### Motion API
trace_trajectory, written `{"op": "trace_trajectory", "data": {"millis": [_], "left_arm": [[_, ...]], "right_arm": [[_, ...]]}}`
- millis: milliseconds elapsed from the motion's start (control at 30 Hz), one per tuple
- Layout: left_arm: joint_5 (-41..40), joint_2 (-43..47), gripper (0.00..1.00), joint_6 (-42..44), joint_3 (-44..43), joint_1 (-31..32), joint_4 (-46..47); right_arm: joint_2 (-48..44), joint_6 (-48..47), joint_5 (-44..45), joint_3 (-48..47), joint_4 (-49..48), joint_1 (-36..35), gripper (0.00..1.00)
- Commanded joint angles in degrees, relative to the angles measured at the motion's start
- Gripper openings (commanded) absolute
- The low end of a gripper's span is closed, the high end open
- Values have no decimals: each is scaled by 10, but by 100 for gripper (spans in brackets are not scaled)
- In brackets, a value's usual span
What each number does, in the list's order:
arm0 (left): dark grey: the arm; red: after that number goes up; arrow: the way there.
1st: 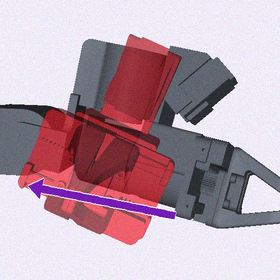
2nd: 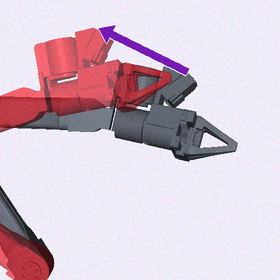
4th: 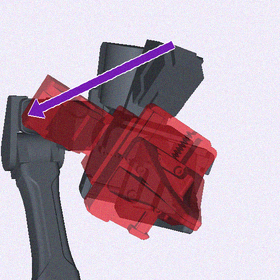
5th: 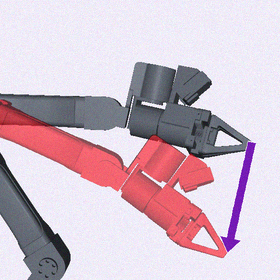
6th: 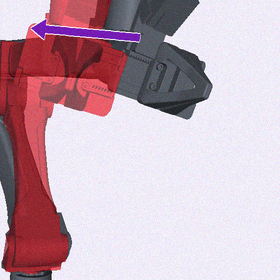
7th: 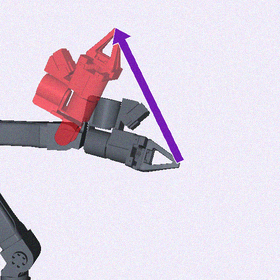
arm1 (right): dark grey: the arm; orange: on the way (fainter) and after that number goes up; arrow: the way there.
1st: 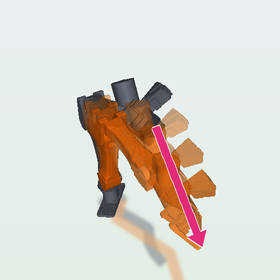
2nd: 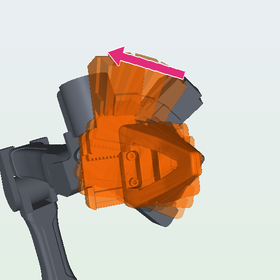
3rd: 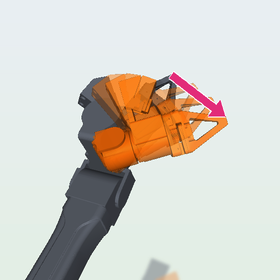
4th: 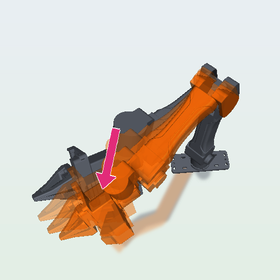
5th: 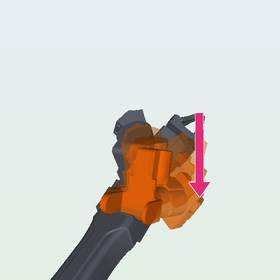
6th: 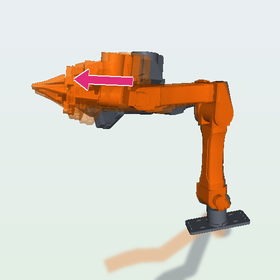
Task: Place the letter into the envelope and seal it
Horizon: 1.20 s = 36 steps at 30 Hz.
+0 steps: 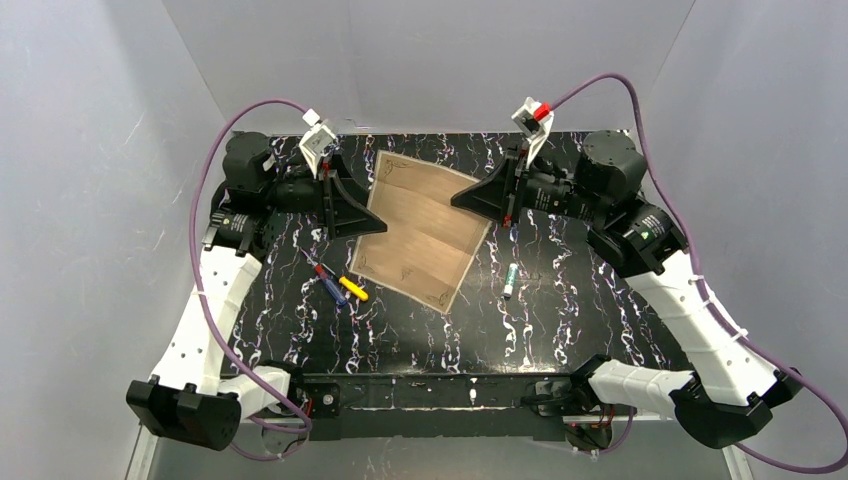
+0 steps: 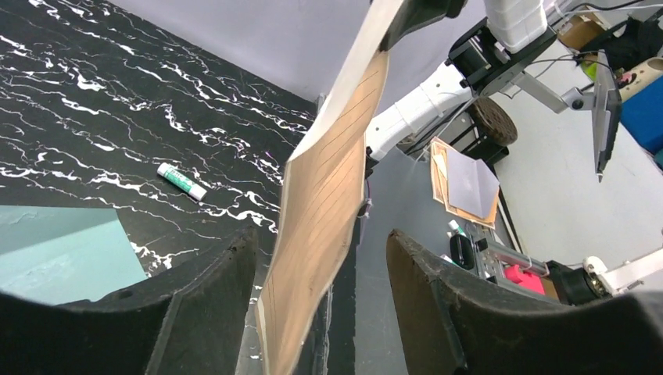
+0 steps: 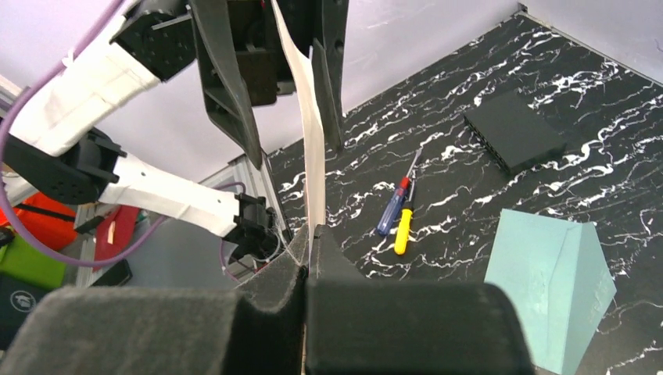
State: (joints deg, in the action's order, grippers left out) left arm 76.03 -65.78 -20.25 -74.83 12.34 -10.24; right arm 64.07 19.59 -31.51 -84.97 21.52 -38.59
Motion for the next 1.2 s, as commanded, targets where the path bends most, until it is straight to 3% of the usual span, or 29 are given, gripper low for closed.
{"op": "trace_trajectory", "data": {"millis": [0, 167, 333, 467, 600, 700, 733, 867, 1000, 1100, 1167], "left_arm": [[-35, 32, 57, 0, 27, -3, 9], [-58, 28, 38, 15, 25, -5, -21], [-72, 26, 1, 15, 28, -10, -31], [-73, 28, 0, 11, 30, -14, -32], [-66, 29, 25, -2, 35, -16, -22], [-65, 31, 27, -4, 40, -17, -19], [-66, 31, 25, -5, 41, -18, -19], [-76, 26, 0, -34, 41, -17, 20], [-92, 14, 0, -104, 42, -17, 81], [-93, 1, 0, -152, 44, -17, 99], [-93, -2, 0, -166, 42, -18, 99]], "right_arm": [[4, 27, -9, -31, -49, 1, 1], [16, 32, -7, -48, -52, 1, 1], [17, 39, -10, -58, -63, 1, 1], [15, 30, 4, -68, -54, 1, 1], [19, 26, 18, -81, -50, 2, 1], [20, 37, 25, -84, -64, 2, 1], [19, 38, 25, -85, -68, 2, 1], [24, 38, 2, -82, -65, 2, 1], [30, 24, -40, -78, -50, 2, 2], [34, 5, -63, -81, -34, 2, 16], [36, -10, -75, -82, -21, 2, 37]]}}
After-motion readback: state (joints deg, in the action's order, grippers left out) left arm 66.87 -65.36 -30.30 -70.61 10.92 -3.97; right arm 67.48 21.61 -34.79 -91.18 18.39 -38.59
